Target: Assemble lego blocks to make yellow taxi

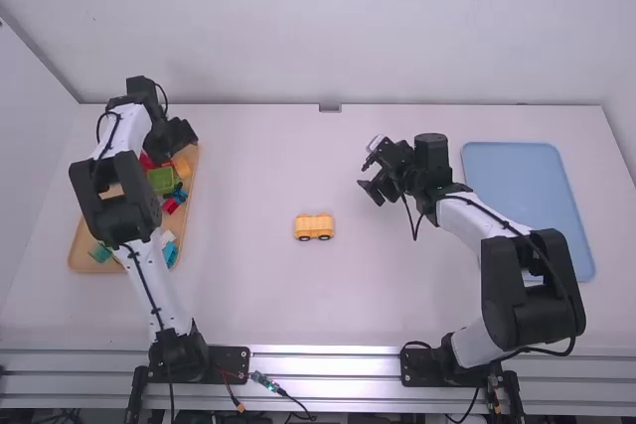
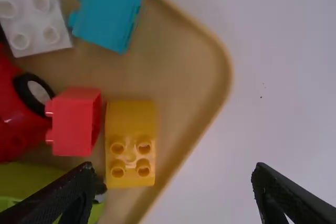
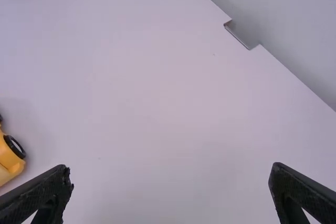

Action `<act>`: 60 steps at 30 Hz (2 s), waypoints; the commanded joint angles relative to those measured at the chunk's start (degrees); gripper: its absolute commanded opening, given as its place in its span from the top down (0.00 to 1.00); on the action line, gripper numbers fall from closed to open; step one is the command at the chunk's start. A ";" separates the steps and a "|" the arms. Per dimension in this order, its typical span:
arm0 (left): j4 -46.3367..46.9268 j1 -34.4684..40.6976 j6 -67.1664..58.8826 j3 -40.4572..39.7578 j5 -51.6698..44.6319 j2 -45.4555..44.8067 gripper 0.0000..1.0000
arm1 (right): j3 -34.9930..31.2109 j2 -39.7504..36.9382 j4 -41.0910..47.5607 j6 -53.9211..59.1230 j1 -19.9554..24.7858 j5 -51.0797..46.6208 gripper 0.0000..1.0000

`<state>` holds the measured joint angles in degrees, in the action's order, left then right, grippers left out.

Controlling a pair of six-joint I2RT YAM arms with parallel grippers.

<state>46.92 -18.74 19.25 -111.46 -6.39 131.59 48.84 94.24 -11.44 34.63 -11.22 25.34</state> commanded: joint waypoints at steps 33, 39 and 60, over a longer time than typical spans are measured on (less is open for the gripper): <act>-2.16 0.42 -1.44 5.46 1.42 1.83 0.23 | 0.37 -1.24 -0.15 -1.88 -0.48 0.28 0.01; -2.27 0.24 -0.22 5.46 1.53 1.83 0.31 | 0.37 -1.24 -0.15 -1.88 -0.44 0.09 0.01; -3.93 0.74 1.51 7.39 8.61 1.83 0.38 | 0.37 -1.24 -0.11 -1.88 -0.44 0.24 0.00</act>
<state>42.87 -18.31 20.18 -104.81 1.19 132.03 48.84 94.26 -11.49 33.04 -11.42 25.32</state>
